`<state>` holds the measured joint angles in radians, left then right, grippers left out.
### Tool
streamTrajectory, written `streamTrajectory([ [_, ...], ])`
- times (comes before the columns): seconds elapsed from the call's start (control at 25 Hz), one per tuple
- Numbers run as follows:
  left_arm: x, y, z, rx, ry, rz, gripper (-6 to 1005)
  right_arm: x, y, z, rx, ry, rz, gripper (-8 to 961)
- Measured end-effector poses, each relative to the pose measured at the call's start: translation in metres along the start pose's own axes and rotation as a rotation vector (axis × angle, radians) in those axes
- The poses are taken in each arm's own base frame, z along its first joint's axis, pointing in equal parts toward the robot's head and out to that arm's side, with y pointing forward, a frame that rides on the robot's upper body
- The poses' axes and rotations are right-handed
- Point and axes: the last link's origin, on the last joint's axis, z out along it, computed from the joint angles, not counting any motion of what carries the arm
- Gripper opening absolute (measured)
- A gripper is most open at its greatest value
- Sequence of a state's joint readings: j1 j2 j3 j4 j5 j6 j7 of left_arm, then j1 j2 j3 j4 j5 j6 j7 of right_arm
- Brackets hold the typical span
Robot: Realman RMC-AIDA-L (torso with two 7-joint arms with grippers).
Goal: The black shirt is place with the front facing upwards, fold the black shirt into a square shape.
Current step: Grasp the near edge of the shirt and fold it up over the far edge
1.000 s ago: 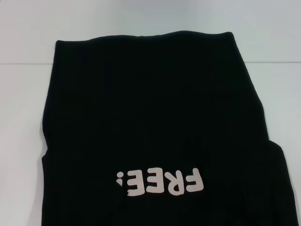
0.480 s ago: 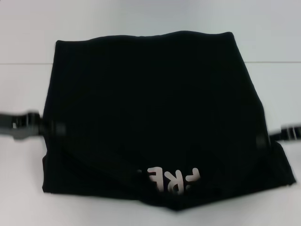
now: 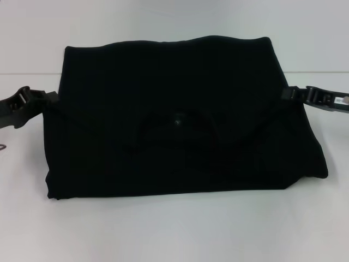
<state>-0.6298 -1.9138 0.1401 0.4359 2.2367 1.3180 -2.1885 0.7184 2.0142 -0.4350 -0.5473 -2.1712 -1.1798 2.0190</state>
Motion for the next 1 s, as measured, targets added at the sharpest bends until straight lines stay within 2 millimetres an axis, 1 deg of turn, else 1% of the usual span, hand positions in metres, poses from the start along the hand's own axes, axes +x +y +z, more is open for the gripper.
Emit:
streamTrajectory([
  [0.12,-0.004,-0.004,0.005,0.005,0.060,-0.004,67,0.002,-0.003,0.009,0.052,-0.051,-0.029,157],
  [0.36,-0.008,-0.002,0.022,0.033,0.082,0.043,69,0.002,0.000,0.022,0.081,-0.056,-0.096,169],
  [0.4,-0.008,-0.002,0.022,0.033,0.082,0.043,70,0.001,0.000,0.023,0.085,-0.058,-0.106,171],
  [0.52,0.000,0.002,0.027,0.035,0.132,0.054,70,-0.003,0.000,0.024,0.094,-0.074,-0.117,178],
  [0.72,0.005,0.003,0.030,0.042,0.157,0.072,72,-0.006,-0.002,0.023,0.107,-0.091,-0.115,188],
  [0.84,0.000,0.002,0.036,0.061,0.156,0.093,73,0.000,-0.004,0.027,0.131,-0.088,-0.118,195],
  [1.0,-0.010,0.000,0.048,0.096,0.151,0.110,74,0.006,-0.005,0.037,0.177,-0.062,-0.141,203],
])
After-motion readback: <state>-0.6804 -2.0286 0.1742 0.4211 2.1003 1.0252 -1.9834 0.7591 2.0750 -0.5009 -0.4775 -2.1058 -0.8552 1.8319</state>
